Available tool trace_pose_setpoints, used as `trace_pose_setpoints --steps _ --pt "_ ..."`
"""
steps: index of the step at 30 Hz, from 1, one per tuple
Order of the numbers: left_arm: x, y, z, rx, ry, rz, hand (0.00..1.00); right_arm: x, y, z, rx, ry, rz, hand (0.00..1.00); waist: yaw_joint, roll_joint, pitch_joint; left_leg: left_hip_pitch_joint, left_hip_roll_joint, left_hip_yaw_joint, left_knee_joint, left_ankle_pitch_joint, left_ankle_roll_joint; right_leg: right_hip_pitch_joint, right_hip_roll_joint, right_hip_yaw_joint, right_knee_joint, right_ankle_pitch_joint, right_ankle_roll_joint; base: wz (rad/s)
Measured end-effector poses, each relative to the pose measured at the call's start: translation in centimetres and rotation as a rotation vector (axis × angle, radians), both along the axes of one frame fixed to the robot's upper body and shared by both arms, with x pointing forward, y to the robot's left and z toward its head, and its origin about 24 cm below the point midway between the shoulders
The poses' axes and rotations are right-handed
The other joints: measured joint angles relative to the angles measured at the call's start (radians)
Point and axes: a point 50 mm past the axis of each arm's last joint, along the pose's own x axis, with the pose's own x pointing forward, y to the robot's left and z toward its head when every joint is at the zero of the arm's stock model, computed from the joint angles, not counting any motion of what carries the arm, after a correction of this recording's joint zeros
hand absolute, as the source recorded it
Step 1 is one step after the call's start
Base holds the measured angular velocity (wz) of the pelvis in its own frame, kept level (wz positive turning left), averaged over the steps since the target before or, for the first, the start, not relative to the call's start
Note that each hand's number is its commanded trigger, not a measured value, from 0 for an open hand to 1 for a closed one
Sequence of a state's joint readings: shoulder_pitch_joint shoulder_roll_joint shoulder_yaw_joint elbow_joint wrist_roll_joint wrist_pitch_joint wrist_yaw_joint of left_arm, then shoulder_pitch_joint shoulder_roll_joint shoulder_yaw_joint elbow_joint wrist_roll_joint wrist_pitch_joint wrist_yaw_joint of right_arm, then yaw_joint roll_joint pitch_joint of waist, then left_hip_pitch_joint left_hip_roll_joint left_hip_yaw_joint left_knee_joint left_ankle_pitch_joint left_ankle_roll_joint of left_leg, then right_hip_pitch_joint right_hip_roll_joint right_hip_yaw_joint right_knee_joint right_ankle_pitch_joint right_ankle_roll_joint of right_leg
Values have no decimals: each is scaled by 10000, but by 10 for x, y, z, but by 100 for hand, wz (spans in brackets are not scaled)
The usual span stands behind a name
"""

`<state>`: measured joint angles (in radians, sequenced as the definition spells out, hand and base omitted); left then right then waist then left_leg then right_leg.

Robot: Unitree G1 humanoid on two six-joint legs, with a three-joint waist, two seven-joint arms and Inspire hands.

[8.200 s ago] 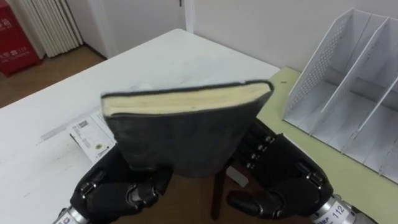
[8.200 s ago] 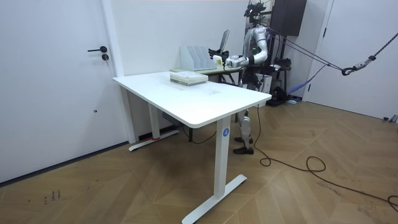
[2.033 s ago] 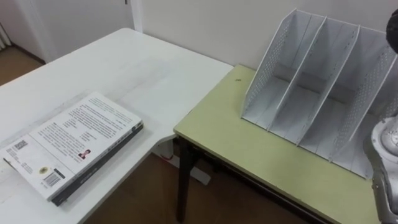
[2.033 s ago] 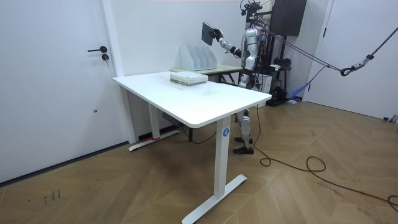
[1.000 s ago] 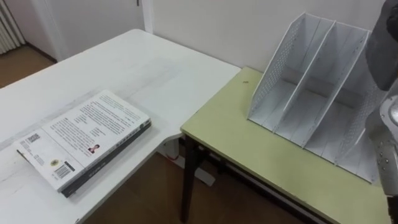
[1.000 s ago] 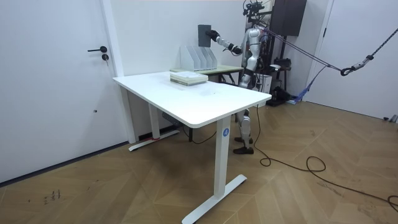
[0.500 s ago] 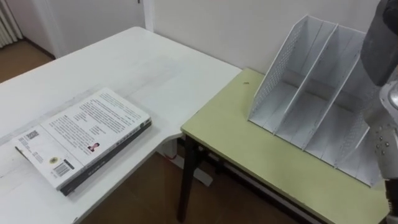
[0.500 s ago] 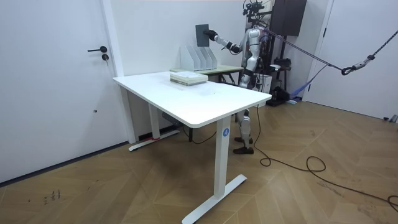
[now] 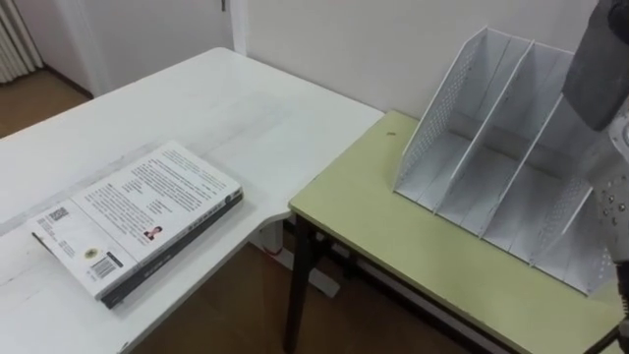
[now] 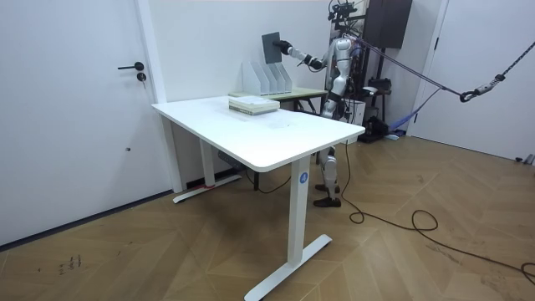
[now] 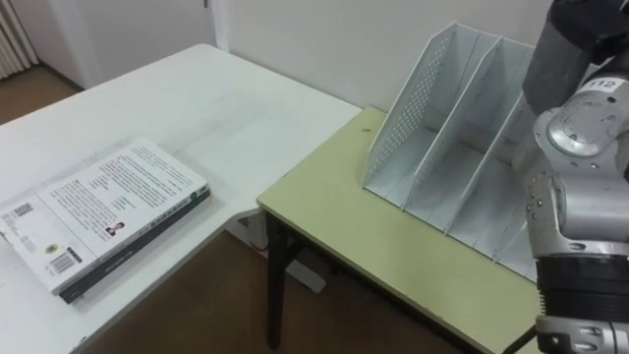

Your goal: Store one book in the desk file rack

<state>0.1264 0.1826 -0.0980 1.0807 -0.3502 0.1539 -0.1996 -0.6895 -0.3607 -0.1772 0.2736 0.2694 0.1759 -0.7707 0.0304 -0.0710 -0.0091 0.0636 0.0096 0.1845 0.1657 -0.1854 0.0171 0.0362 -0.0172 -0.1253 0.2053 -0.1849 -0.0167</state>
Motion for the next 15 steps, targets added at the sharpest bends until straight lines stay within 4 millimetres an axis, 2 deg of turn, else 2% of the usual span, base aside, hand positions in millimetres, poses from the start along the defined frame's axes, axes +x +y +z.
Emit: trace_pose_setpoints --steps 15 --pt "0 4 1 61 -75 322 0 4 -8 -18 562 1021 -131 100 56 -164 -47 -139 -7 -99 28 1 0 -57 -33 -280 -11 2 -2 0"
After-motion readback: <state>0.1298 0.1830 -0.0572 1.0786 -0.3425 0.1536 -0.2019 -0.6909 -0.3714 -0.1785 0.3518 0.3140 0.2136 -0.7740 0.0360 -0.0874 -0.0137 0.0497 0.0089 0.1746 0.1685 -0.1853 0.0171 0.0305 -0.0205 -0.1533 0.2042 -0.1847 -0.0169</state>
